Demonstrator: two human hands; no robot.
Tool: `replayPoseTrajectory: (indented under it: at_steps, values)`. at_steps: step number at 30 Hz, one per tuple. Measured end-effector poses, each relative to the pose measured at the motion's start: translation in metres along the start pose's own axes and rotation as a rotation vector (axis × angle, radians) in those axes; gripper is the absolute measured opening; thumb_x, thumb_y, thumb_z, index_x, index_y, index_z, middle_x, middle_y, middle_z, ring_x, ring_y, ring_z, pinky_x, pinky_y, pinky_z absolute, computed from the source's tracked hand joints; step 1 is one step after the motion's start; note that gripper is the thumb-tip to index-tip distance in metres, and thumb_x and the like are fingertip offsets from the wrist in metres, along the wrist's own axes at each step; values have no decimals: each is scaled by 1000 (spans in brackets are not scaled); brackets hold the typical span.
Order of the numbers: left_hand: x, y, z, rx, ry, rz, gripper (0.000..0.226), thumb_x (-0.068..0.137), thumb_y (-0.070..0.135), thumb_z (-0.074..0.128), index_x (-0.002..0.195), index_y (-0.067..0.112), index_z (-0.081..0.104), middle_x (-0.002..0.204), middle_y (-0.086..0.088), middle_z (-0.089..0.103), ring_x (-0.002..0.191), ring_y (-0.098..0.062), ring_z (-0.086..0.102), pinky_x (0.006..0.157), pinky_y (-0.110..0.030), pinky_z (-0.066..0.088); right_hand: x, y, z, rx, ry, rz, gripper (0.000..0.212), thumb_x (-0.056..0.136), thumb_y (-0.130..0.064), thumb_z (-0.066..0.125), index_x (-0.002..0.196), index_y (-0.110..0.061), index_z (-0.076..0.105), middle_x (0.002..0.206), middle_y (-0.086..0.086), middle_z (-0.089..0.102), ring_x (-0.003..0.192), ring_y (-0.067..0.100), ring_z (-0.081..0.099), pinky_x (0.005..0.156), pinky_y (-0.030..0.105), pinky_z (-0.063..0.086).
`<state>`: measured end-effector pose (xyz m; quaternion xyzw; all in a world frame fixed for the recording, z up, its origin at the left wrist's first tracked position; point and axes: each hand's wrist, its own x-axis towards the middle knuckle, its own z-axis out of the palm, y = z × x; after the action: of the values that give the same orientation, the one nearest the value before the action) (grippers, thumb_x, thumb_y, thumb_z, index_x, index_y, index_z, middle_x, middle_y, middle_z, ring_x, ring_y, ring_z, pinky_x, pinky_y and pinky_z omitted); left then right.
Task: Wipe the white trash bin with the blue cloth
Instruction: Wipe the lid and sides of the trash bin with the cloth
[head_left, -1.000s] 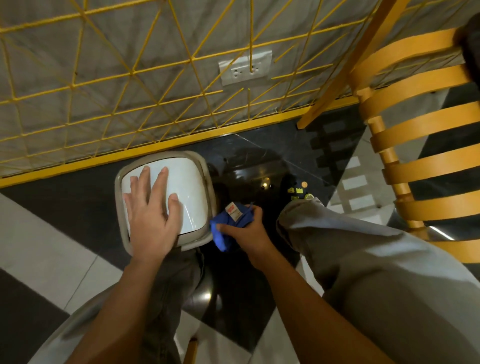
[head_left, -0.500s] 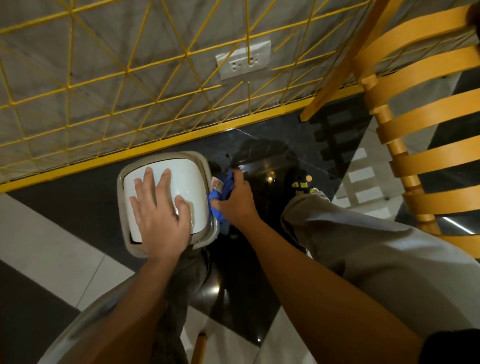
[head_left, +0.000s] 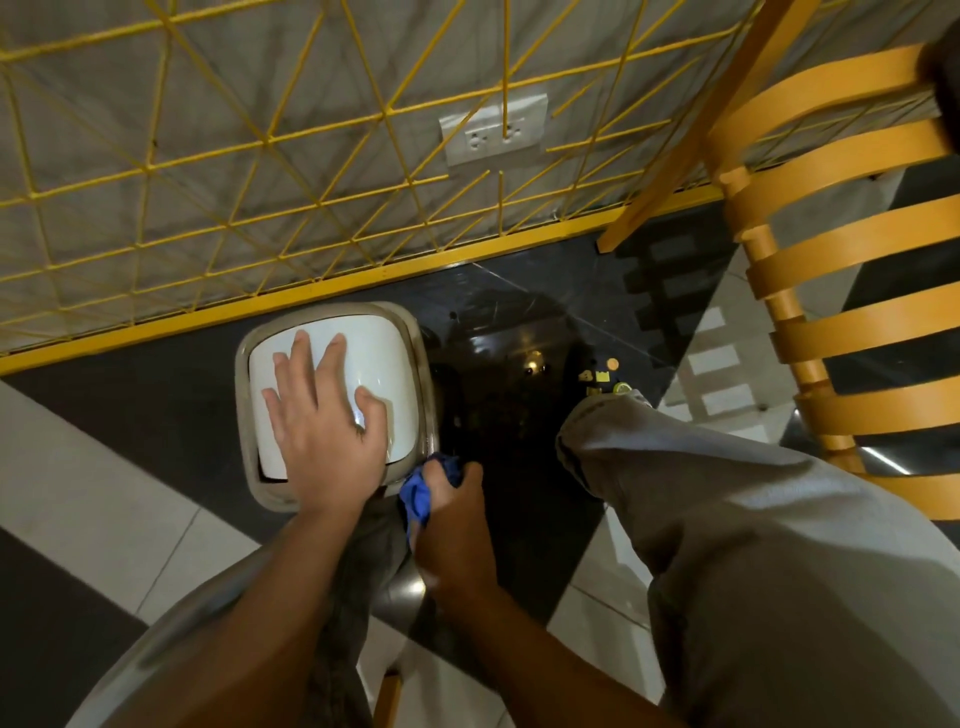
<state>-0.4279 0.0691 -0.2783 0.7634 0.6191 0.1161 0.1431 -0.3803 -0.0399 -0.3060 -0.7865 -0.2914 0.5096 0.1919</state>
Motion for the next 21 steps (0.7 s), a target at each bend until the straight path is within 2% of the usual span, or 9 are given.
replayPoseTrajectory:
  at_steps: [3,6,11,14,21]
  values:
    - [0,-1,0,1,-6,3,51,87,24,40,137,16,37,151,-12,28,142,-33,18,114,-50,14,6,-1,-8,46,57,-1,55,88,-13,58,136,-26,35,141,5,26,119,18,47,101,31,46]
    - [-1,-2,0,15,-15,6,52,87,24,39,138,17,36,151,-12,27,142,-33,17,114,-49,13,23,-8,-30,24,101,-79,52,85,-14,62,132,-23,41,135,6,33,117,19,48,101,27,44]
    - [0,0,0,35,-31,-1,53,87,26,36,139,16,35,152,-13,26,142,-34,16,114,-51,14,75,-43,-68,11,28,-157,49,84,-10,63,127,-19,42,137,13,33,122,30,45,105,41,43]
    - [1,1,-1,30,-38,-8,56,86,30,30,139,15,35,152,-14,25,142,-35,16,114,-51,14,102,-64,-82,-24,27,-235,44,85,-6,60,126,-12,46,134,19,35,119,36,46,104,39,42]
    - [1,-1,1,12,-39,-10,55,85,30,31,138,17,36,152,-13,25,143,-34,15,114,-52,16,125,-81,-90,-57,32,-267,39,88,-5,55,125,-13,48,130,20,36,110,36,51,95,32,42]
